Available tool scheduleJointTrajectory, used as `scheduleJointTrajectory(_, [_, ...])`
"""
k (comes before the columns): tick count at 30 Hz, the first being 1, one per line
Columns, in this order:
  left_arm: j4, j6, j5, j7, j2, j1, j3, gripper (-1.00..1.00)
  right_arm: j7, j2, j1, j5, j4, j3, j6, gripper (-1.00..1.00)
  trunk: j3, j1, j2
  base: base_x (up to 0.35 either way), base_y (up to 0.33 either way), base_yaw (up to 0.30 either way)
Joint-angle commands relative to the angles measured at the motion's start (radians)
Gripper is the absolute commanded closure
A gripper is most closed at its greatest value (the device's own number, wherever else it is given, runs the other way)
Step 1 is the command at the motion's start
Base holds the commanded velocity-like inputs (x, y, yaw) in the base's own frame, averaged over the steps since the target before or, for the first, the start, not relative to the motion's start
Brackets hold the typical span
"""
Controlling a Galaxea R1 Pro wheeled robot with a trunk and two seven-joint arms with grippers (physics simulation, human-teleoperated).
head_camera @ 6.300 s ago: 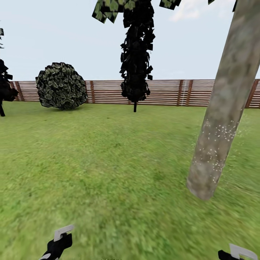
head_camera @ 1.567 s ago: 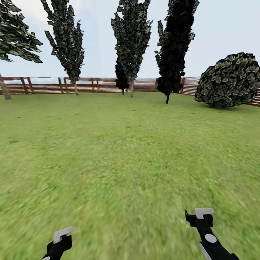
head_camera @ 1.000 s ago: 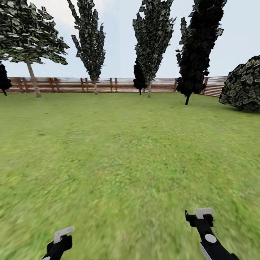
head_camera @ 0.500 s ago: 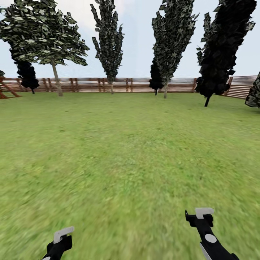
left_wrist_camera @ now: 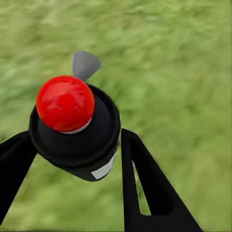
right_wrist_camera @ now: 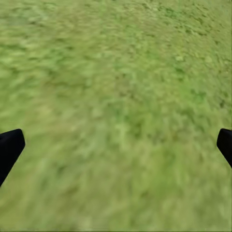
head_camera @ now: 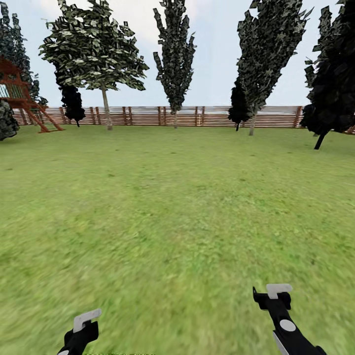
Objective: In the garden, pick up the pesticide atomizer on the floor and spray pesticide onto both trees until each tree trunk is fully covered.
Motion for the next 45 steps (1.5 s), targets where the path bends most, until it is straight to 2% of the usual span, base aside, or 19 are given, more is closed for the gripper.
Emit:
scheduleJointTrajectory(1, [0.001,-0.003,0.009,-0.003,0.000,-0.001,-0.006,1.00,-0.009,-0.001,0.000,0.004,0.000,0.006,-0.001,-1.00,-0.001,0.000,0.000,0.004,0.003,0.282])
scheduleJointTrajectory(24, [0.002,-0.003,0.010,-0.001,0.004,-0.001,-0.004,1.00,-0.009,-0.001,0.000,0.004,0.000,0.006,-0.001,-1.00,-0.001,0.000,0.000,0.008,0.000,0.283])
scheduleJointTrajectory(38, [0.003,-0.003,0.010,-0.001,0.005,-0.001,-0.004,1.00,-0.009,-0.001,0.000,0.004,0.000,0.006,-0.001,-1.00,-0.001,0.000,0.000,0.302,0.028,0.276])
scheduleJointTrajectory(45, [0.003,-0.003,0.010,-0.001,0.005,-0.001,-0.004,1.00,-0.008,-0.001,0.000,0.011,0.016,0.007,-0.001,-1.00,-0.001,0.000,0.000,0.331,0.108,0.029])
